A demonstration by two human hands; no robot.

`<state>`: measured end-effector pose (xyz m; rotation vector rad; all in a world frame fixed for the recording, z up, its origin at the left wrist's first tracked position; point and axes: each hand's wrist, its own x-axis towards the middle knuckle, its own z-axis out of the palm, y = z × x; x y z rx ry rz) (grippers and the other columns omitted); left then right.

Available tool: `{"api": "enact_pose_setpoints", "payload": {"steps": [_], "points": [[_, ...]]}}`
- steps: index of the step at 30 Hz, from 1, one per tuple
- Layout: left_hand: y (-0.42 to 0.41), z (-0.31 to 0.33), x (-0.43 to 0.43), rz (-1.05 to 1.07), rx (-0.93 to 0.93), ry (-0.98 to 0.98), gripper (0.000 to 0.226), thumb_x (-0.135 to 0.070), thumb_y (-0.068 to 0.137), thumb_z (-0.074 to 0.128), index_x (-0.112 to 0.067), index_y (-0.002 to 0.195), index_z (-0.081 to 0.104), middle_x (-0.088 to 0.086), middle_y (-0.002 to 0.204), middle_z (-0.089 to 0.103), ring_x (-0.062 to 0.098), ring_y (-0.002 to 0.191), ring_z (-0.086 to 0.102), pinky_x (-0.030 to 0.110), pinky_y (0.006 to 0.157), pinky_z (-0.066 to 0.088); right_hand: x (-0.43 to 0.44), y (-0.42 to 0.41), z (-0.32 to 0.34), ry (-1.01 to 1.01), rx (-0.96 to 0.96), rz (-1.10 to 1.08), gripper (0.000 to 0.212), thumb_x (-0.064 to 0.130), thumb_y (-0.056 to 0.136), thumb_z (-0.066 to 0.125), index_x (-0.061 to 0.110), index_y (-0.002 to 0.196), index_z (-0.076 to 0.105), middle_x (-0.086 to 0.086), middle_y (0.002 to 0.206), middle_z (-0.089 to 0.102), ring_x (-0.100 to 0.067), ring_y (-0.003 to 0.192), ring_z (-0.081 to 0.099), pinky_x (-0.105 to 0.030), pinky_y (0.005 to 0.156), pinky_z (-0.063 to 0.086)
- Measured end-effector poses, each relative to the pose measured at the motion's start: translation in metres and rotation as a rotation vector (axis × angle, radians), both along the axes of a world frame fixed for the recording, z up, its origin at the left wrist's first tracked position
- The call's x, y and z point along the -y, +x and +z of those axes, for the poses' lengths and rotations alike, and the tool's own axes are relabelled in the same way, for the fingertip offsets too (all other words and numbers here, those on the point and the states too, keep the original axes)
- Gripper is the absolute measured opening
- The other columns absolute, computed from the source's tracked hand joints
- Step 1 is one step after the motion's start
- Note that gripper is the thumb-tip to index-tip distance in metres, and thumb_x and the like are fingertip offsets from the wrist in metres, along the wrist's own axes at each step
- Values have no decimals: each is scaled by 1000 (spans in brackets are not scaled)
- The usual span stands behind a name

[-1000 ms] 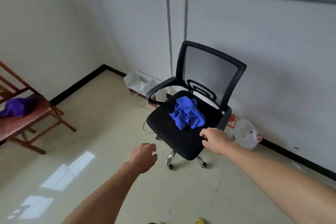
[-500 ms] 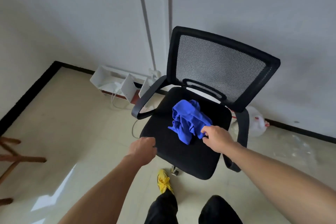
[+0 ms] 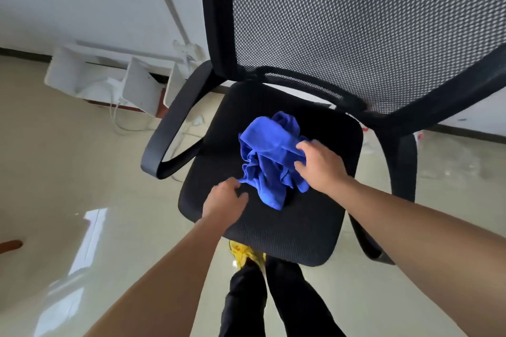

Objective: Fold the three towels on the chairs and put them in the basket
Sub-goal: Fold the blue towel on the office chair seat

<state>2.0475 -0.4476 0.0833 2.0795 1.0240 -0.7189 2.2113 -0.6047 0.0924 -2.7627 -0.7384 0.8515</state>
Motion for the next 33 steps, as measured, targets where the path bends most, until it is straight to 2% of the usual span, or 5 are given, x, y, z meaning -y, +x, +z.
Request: {"api": "enact_pose_setpoints", "payload": {"steps": [5, 11, 19, 29, 33], "points": [[18, -45, 3, 98, 54, -12, 57, -33, 87, 63, -23, 138, 42, 7, 121, 54, 25, 109, 56, 31, 79, 44, -18, 20, -47, 49, 79, -106, 38, 34, 89, 61, 16, 121, 54, -8, 119, 55, -29, 112, 52, -40, 74, 45], [30, -80, 12, 187, -42, -117, 24, -23, 83, 57, -19, 62, 46, 2, 67, 53, 26, 68, 51, 29, 58, 37, 1, 6, -99, 136, -350, -365, 31, 26, 88, 57, 16, 62, 43, -1, 62, 51, -25, 65, 52, -39, 63, 43], [-9, -61, 2, -55, -428, 19, 37, -42, 84, 53, -14, 109, 56, 1, 92, 54, 24, 83, 56, 31, 73, 47, 16, 49, -75, 398, -300, -1178, 22, 26, 94, 55, 7, 96, 66, -14, 95, 64, -23, 87, 58, -35, 76, 48], [63, -72, -6, 28, 88, 168, 73, -42, 78, 69, -18, 138, 35, 10, 131, 46, 32, 123, 43, 47, 99, 40, 49, 40, -91, 108, -143, -720, 96, 56, 65, 78, 25, 143, 32, -11, 138, 45, -32, 123, 50, -41, 100, 44], [83, -88, 12, -10, 59, 22, 80, -29, 78, 70, -20, 145, 26, 12, 123, 56, 34, 112, 55, 48, 92, 48, 56, 17, -106, -7, -200, -617, 54, 26, 76, 71, 19, 125, 50, -8, 108, 60, -31, 96, 63, -34, 76, 50]]}}
